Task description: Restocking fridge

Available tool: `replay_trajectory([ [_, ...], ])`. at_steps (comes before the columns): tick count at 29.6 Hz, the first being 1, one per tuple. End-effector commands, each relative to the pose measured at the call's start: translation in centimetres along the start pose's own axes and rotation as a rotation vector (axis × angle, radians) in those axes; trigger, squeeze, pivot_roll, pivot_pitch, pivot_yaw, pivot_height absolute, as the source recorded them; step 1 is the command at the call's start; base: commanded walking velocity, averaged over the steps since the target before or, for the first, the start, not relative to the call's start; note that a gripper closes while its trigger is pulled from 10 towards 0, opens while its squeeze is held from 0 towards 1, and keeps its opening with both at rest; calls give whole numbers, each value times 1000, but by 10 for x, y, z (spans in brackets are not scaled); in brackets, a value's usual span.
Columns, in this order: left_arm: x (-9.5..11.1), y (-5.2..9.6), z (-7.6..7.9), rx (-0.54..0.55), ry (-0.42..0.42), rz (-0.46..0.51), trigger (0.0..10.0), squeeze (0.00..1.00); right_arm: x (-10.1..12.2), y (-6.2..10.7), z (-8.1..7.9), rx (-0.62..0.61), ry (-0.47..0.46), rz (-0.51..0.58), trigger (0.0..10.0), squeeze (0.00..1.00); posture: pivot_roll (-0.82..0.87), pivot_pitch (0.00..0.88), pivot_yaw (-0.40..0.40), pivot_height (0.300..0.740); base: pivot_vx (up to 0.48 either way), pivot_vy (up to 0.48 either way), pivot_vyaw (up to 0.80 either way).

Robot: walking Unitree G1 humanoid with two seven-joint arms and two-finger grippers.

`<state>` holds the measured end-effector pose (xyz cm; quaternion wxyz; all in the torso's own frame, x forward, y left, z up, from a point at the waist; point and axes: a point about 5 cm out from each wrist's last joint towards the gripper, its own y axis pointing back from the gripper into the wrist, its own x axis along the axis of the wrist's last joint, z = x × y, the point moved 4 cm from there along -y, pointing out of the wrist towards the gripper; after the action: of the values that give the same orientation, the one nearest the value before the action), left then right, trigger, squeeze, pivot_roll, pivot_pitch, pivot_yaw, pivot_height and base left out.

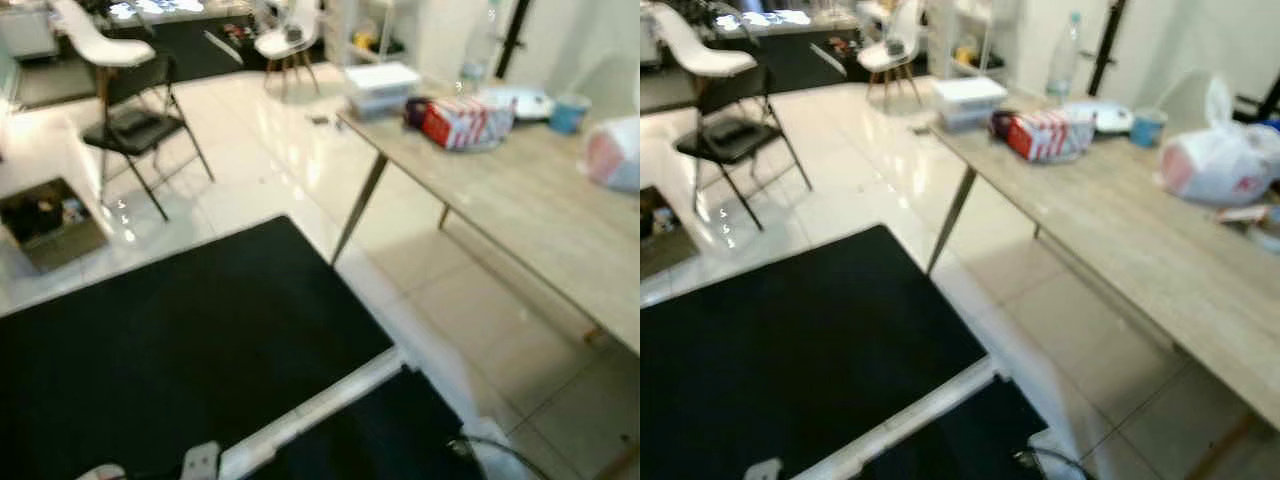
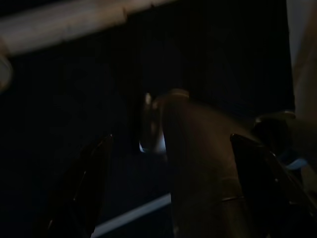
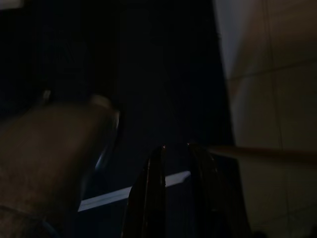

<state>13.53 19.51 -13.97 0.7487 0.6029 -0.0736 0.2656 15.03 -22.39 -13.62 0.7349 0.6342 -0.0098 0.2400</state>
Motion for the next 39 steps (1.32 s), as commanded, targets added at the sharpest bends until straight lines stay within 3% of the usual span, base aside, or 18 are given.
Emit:
replay_trajectory([
  [1,5,-2,4,-11,-17,10,10000,0,1,1,9,-24,-2,9,10000,0,-58,0,36,740,480,0,0],
  [13,5,-2,3,-10,-19,8,10000,0,1,1,9,-22,-3,8,10000,0,-57,0,36,740,480,0,0],
  [26,4,-1,3,-6,-16,9,10000,0,1,1,9,-30,-17,1,10000,0,-54,0,35,740,480,0,-794],
  [39,4,-2,1,19,-6,6,10000,0,2,1,9,-30,0,5,10000,0,-54,0,34,740,480,0,0],
])
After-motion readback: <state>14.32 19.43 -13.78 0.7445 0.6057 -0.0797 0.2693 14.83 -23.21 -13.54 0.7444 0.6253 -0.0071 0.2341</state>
